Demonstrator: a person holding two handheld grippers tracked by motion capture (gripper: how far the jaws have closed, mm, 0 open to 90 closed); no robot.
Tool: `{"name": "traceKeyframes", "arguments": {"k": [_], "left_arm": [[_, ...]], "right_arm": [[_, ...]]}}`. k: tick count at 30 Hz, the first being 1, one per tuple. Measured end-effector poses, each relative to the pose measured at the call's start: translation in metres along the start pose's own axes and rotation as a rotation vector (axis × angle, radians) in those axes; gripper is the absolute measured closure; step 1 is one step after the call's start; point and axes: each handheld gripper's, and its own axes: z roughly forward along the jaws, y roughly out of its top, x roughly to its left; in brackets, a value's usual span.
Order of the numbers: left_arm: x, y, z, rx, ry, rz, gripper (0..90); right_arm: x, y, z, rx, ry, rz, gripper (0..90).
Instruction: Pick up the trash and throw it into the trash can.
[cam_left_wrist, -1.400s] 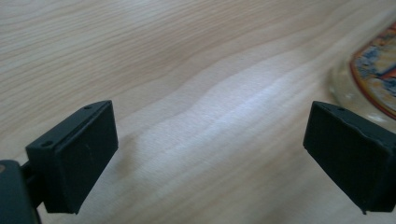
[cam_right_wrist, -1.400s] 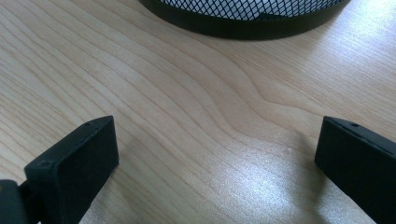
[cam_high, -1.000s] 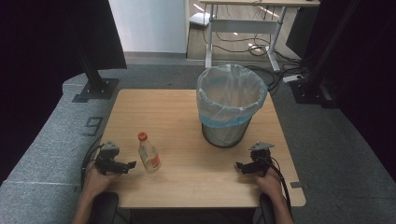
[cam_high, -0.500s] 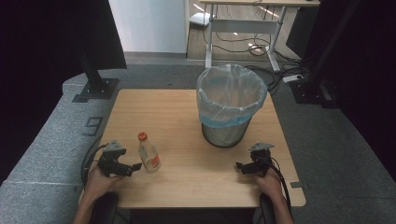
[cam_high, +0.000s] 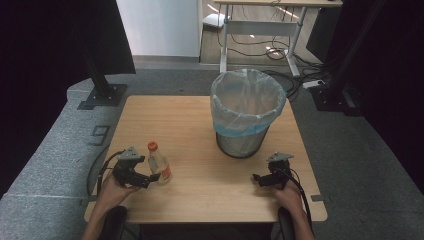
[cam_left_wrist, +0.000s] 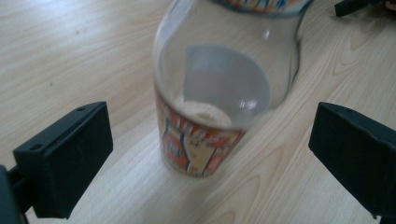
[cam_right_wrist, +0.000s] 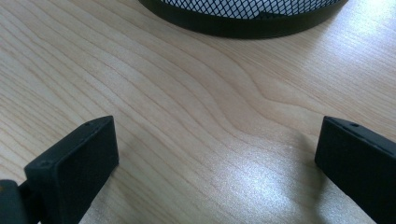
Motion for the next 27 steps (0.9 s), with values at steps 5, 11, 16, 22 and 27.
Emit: {"name": "traceKeyframes", "arguments": {"k": [5,11,16,22,27], "left_arm": [[-0.004,0.008,0.006,0.001,-0.002,0.026,0.0],[-0.007,0.015,0.014,0.01,0.008,0.048,5.3],[-0.004,0.016,0.017,-0.005,0.009,0.049,15.8],[-0.005,0.016,0.015,-0.002,0.027,0.073,27.0],[-0.008,0.018,0.014,0.013,0.048,0.092,28.0]], "right_arm": [[0.0,0.0,0.0,0.0,0.0,0.0,0.0],[0.0,0.0,0.0,0.0,0.0,0.0,0.0],[0.0,0.0,0.0,0.0,0.0,0.0,0.0],[0.0,0.0,0.0,0.0,0.0,0.0,0.0],[0.0,0.0,0.0,0.0,0.0,0.0,0.0]]}}
